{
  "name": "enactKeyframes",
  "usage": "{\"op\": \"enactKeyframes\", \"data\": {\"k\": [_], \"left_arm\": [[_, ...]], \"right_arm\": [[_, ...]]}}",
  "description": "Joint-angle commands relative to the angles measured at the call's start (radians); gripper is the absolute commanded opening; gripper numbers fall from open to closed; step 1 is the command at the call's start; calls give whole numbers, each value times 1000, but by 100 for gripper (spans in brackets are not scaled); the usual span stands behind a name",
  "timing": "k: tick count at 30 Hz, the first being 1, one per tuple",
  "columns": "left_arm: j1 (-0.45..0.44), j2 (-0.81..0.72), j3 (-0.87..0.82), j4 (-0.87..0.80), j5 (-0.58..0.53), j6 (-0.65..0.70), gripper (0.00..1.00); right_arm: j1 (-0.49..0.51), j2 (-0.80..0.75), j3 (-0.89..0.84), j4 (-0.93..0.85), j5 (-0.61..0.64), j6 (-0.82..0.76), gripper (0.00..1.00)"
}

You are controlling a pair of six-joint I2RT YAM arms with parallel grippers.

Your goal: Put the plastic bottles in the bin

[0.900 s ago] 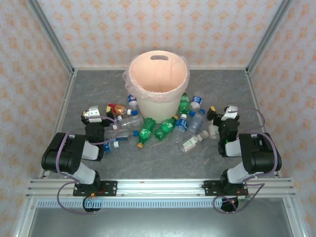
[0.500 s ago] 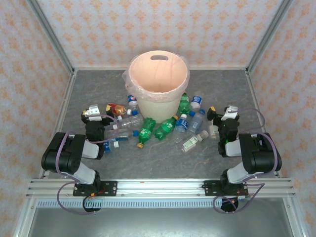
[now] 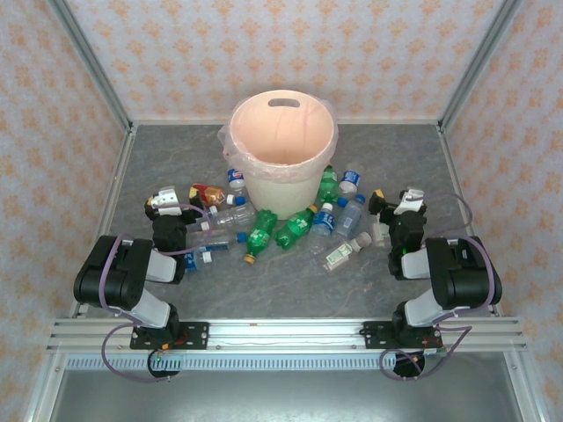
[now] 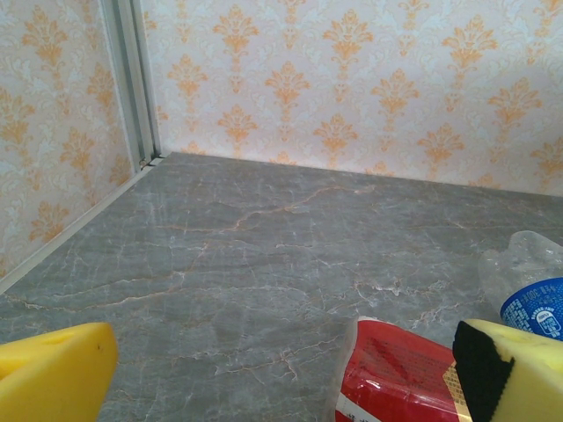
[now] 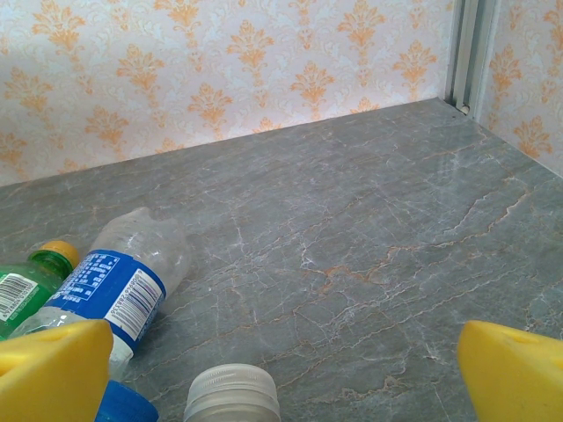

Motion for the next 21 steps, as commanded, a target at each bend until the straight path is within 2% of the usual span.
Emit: {"op": "enactKeyframes", "data": {"k": [1,7,10,12,16,19,21], "left_arm": [[9,4,17,1,-6,-16,99],[19,1,18,-5,7,-25,99],[19,-48,29,-63,-45,-46,99],[19,-110,66,-181,-106,-67,99],[24,-246,237,-591,-219,-173,100],[31,-309,380,-886,-244,-287,99],[42,-342,430,-1003,-266,-376,99]], "right_arm": [[-2,3,21,3,17,6,100],[-2,4,22,4,17,6,100],[-2,3,19,7,17,7,100],[-2,-6,27,-10,24,9,100],[-2,-75,98,-191,112,45,100],[-2,-152,102,-247,172,66,100],[-3,-222,100,-293,212,101,100]]}}
